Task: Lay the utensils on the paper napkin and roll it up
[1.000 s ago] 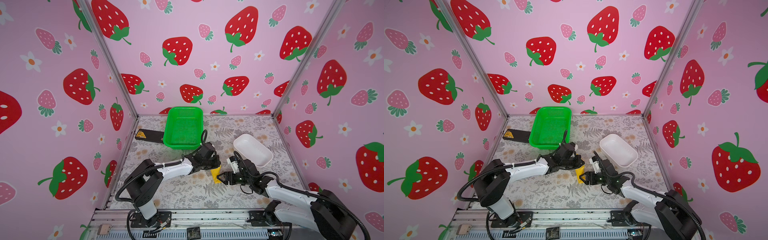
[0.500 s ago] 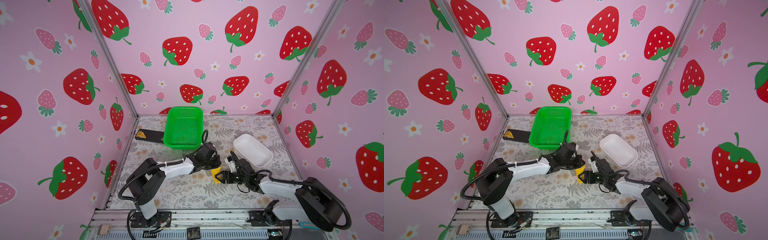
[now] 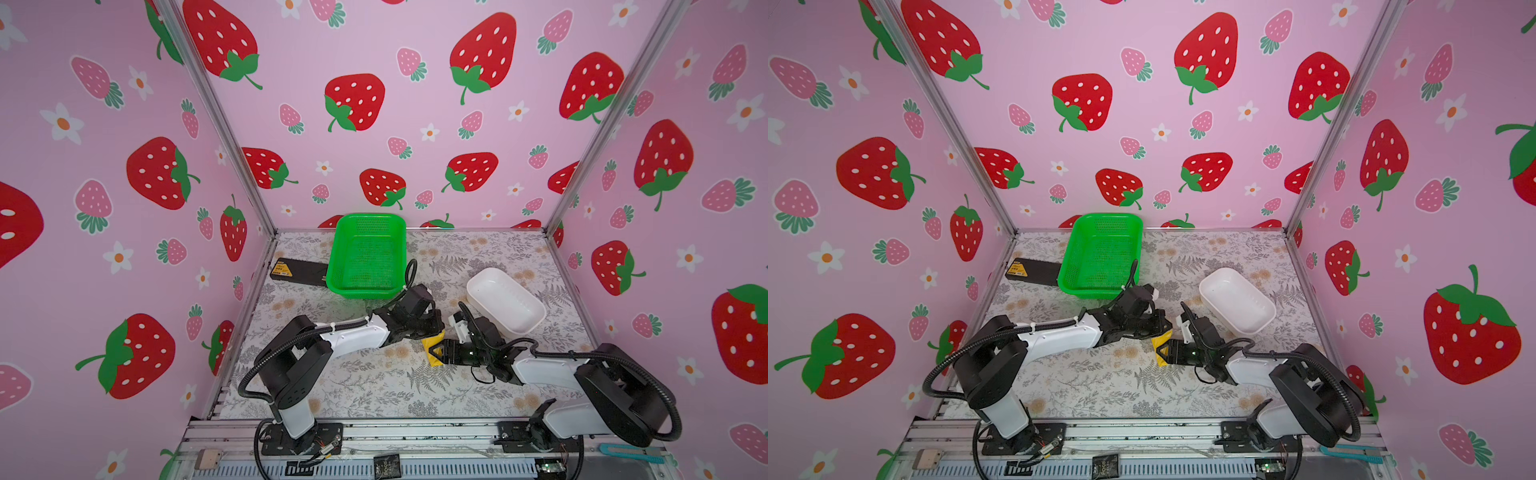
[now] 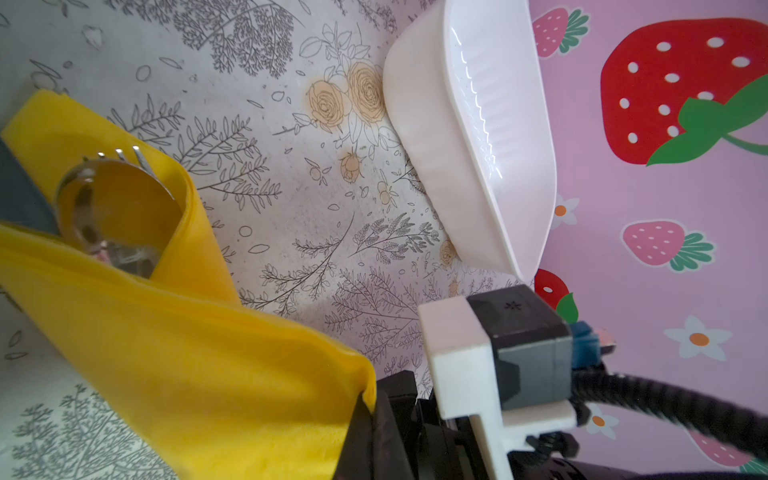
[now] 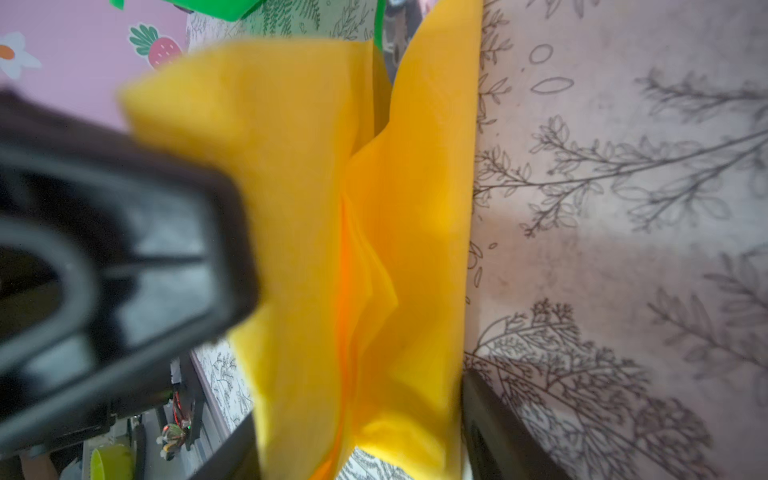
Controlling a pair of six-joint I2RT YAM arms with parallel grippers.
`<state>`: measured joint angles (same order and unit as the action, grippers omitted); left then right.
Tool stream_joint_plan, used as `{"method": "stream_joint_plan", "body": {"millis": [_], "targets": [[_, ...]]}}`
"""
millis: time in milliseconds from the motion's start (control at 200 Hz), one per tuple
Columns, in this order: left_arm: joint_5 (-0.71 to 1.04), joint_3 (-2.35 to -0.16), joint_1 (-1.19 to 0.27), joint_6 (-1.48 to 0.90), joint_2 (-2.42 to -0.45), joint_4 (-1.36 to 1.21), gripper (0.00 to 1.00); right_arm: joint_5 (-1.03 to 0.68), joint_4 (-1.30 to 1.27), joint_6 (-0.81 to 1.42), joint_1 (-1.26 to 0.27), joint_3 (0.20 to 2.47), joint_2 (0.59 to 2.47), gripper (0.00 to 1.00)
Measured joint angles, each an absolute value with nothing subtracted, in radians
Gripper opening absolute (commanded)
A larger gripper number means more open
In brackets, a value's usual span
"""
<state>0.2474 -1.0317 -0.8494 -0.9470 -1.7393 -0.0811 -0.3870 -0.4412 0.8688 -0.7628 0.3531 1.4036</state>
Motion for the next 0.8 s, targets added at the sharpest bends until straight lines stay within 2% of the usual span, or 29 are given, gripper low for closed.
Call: {"method": "stream_joint_plan", "body": {"millis": [350, 390, 590, 800], "targets": [[0.248, -1.033, -0.849, -0.947, -1.743, -0.084, 0.00, -0.371, -0.464, 0.900, -0.763, 0.345, 1.419, 0.52], [0.248, -1.033, -0.849, -0.948, -1.743, -0.085, 0.00, -0.370, -0.471, 0.904, -0.763, 0.341, 1.419, 0.47], [0.256, -1.033, -0.850, -0.949, -1.743, -0.086, 0.00, -0.368, -0.494, 0.930, -0.763, 0.319, 1.419, 0.39], [0.260, -1.042, -0.852, -0.951, -1.757, -0.087, 0.00, -0.368, -0.493, 0.946, -0.763, 0.314, 1.419, 0.35]]}}
